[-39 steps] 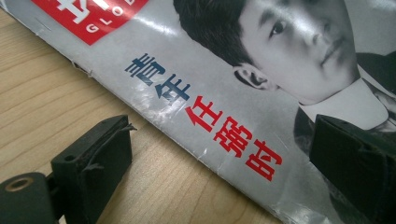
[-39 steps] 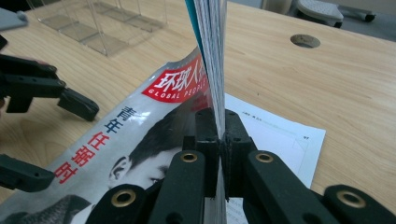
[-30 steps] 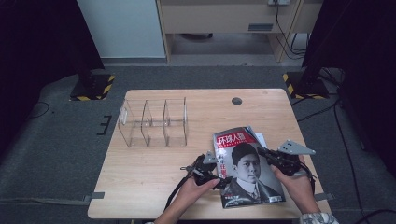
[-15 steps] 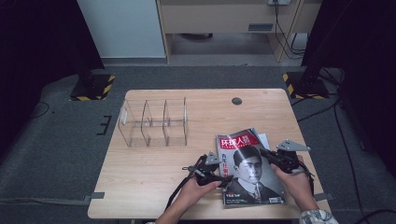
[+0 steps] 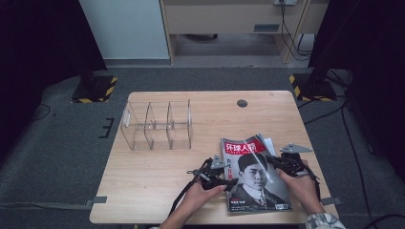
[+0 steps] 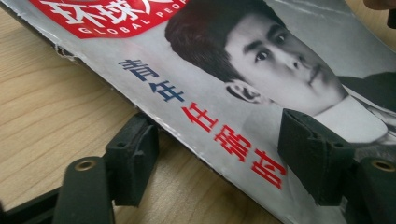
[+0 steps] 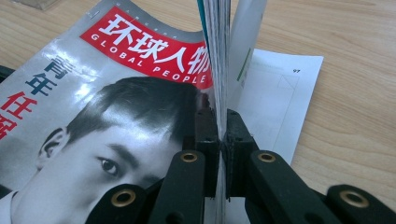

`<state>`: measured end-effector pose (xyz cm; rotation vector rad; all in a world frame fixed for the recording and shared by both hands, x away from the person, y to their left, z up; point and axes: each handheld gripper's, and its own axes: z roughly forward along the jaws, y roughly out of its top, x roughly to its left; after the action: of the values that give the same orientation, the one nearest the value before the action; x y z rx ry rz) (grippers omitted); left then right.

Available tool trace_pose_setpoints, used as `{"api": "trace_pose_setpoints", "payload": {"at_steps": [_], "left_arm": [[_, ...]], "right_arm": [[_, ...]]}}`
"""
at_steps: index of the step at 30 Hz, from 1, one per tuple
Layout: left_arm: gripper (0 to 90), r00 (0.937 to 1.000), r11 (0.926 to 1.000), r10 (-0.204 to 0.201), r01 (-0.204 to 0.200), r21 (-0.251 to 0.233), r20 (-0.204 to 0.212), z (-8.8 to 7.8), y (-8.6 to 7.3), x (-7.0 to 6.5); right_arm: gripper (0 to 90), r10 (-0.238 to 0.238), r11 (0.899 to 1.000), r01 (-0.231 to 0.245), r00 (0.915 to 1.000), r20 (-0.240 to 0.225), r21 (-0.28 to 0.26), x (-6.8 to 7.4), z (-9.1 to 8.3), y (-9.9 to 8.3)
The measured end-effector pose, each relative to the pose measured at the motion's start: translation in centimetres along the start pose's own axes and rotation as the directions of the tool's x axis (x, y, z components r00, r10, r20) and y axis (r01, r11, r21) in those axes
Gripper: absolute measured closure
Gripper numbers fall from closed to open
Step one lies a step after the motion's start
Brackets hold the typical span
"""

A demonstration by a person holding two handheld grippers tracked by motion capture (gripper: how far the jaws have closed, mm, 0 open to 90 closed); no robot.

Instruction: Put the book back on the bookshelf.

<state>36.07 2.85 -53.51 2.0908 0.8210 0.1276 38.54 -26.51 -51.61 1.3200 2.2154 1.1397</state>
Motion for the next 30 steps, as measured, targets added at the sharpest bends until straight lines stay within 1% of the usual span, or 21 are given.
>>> {"api": "trace_pose_setpoints", "payload": {"at_steps": [2,5,7,8,9,10,13,14,15,16,17,19,20,21,22,24,25,27,28,30], "left_arm": [[31.3,1.0,1.0,-0.008,0.008,-0.004,-0.001,-0.1,0.0,0.1],[34.1,1.0,0.9999,-0.009,0.009,-0.005,-0.002,-0.2,-0.1,0.2],[35.5,1.0,0.9999,-0.01,0.01,-0.005,-0.001,-0.2,-0.1,0.3],[35.6,1.0,0.9999,-0.009,0.009,-0.005,-0.002,-0.2,-0.1,0.3],[35.6,1.0,1.0,-0.006,0.006,-0.004,-0.005,-0.2,-0.1,0.2],[35.6,1.0,1.0,-0.004,0.004,-0.004,-0.008,-0.2,-0.1,0.2],[35.6,0.9999,1.0,-0.001,0.001,-0.003,-0.011,-0.2,-0.1,0.1],[35.6,0.9999,1.0,0.0,0.0,-0.002,-0.012,-0.2,-0.1,0.1],[35.7,0.9999,1.0,-0.001,0.001,-0.003,-0.012,-0.2,-0.1,0.1],[35.8,0.9999,1.0,0.001,-0.001,-0.002,-0.013,-0.2,-0.1,0.1],[35.9,0.9999,1.0,0.001,-0.001,-0.002,-0.013,-0.2,-0.1,0.1],[36.1,0.9999,1.0,0.002,-0.002,-0.002,-0.014,-0.2,-0.2,0.1],[36.3,0.9999,1.0,0.004,-0.004,-0.002,-0.015,-0.2,-0.2,0.1],[36.6,0.9999,1.0,0.004,-0.004,-0.002,-0.015,-0.2,-0.2,0.1],[36.8,0.9999,1.0,0.003,-0.003,-0.002,-0.016,-0.3,-0.2,0.1],[37.5,0.9998,1.0,0.004,-0.004,-0.002,-0.018,-0.3,-0.2,0.1],[37.8,0.9998,1.0,0.004,-0.004,-0.002,-0.018,-0.3,-0.2,0.1],[38.5,0.9998,1.0,0.003,-0.003,-0.003,-0.02,-0.3,-0.2,0.1],[39.1,0.9997,1.0,0.003,-0.004,-0.003,-0.023,-0.3,-0.2,0.1],[40.8,0.9997,1.0,0.0,0.0,-0.004,-0.026,-0.3,-0.2,0.2]], "right_arm": [[87.2,0.003,1.0,-0.003,1.0,-0.004,0.005,0.1,0.0,0.0],[87.1,0.012,1.0,-0.012,0.9999,-0.007,0.007,0.2,-0.1,0.0],[83.7,0.027,1.0,-0.027,0.9995,-0.013,0.011,0.2,-0.1,-0.1],[79.9,0.029,1.0,-0.029,0.9995,-0.01,0.011,0.1,-0.1,-0.1],[74.3,0.03,0.999,-0.03,0.9995,0.004,0.019,0.1,-0.1,-0.2],[64.2,0.015,0.999,-0.016,0.9992,0.038,0.031,0.1,0.0,-0.2],[47.3,-0.02,0.998,0.015,0.9956,0.092,0.061,0.1,0.2,-0.4],[43.5,-0.032,0.998,0.026,0.9932,0.112,0.059,0.0,0.2,-0.4],[38.7,-0.03,0.998,0.024,0.9924,0.119,0.05,-0.1,0.0,-0.4],[33.5,-0.019,0.999,0.014,0.9902,0.138,0.038,-0.2,-0.2,-0.4],[33.8,-0.007,1.0,0.003,0.9882,0.153,0.026,-0.3,-0.4,-0.4],[34.7,0.0,1.0,-0.005,0.988,0.154,0.028,-0.6,-0.8,-0.5],[37.6,0.015,0.999,-0.02,0.989,0.147,0.033,-0.7,-0.9,-0.6],[41.5,0.021,0.999,-0.027,0.9914,0.13,0.044,-0.8,-1.0,-0.7],[43.4,0.017,0.998,-0.023,0.9925,0.121,0.052,-0.9,-1.0,-0.9],[49.9,0.026,0.996,-0.036,0.9939,0.107,0.087,-1.0,-1.0,-1.2],[51.4,0.025,0.995,-0.034,0.9946,0.101,0.094,-1.1,-0.9,-1.3],[56.5,0.04,0.993,-0.048,0.9958,0.082,0.106,-1.1,-0.8,-1.4],[58.5,0.042,0.993,-0.049,0.9964,0.074,0.103,-1.1,-0.8,-1.4],[59.7,0.034,0.993,-0.042,0.9969,0.071,0.107,-1.0,-0.7,-1.4]]}}
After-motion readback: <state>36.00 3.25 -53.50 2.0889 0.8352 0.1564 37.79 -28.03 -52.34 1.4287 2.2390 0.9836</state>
